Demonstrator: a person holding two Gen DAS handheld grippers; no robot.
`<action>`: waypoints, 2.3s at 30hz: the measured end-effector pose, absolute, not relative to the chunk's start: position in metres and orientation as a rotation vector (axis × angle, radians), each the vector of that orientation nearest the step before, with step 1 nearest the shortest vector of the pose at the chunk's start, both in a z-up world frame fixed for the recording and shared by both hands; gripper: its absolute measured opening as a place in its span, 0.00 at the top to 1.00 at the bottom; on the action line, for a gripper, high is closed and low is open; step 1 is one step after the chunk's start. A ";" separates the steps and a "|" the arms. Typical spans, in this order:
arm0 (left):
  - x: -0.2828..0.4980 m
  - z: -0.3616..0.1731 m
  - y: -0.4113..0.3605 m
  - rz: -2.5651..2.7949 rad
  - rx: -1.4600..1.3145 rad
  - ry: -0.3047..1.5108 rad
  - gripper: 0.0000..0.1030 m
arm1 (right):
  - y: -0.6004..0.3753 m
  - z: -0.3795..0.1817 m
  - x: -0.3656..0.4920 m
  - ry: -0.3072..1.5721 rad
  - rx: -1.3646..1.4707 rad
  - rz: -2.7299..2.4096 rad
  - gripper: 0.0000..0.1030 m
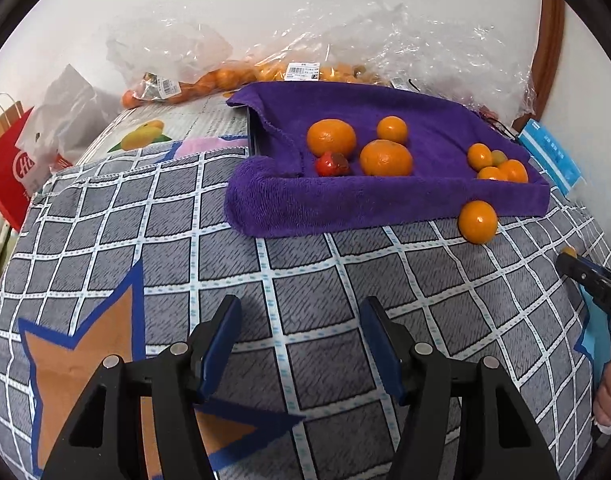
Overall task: Organize fruits
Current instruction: 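Close the right tool on a small yellow fruit while the left tool approaches an orange, then close the left tool on the orange beside the towel and lift it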
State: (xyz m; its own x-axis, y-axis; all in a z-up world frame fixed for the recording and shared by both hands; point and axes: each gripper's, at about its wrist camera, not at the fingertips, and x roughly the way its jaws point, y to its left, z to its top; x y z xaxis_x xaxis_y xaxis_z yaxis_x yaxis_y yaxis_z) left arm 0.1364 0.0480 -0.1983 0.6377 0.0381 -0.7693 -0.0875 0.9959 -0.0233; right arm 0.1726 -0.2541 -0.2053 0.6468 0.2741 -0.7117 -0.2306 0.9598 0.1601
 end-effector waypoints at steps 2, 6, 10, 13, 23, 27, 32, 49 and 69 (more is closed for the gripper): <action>0.136 -0.198 0.042 0.065 -0.058 0.879 0.44 | -0.254 -0.206 0.173 0.821 0.052 0.284 0.74; 0.142 -0.196 0.019 0.006 -0.073 0.891 0.44 | -0.254 -0.208 0.175 0.827 0.050 0.284 0.74; 0.154 -0.196 -0.011 -0.045 -0.050 0.893 0.44 | -0.256 -0.207 0.175 0.822 0.065 0.300 0.74; 0.166 -0.196 -0.031 -0.092 -0.046 0.896 0.44 | -0.258 -0.207 0.174 0.819 0.078 0.303 0.75; 0.197 -0.197 -0.062 -0.113 -0.067 0.875 0.55 | -0.263 -0.208 0.174 0.823 0.106 0.287 0.74; 0.204 -0.199 -0.065 -0.107 -0.080 0.863 0.67 | -0.263 -0.208 0.174 0.827 0.107 0.277 0.75; 0.201 -0.198 -0.060 -0.103 -0.099 0.866 0.68 | -0.262 -0.209 0.174 0.830 0.104 0.284 0.75; 0.133 -0.185 -0.001 0.003 -0.148 0.892 0.68 | -0.259 -0.207 0.170 0.829 0.096 0.298 0.74; 0.120 -0.101 0.044 -0.016 -0.164 0.801 0.68 | -0.226 -0.123 0.139 0.793 0.067 0.238 0.75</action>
State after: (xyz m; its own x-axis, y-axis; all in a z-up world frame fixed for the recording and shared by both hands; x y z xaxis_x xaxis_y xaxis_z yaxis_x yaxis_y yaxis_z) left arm 0.1203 0.0440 -0.1013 0.6963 -0.0763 -0.7137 -0.0483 0.9871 -0.1526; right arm 0.1393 -0.2262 -0.1226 0.6768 0.2364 -0.6972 -0.1860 0.9712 0.1487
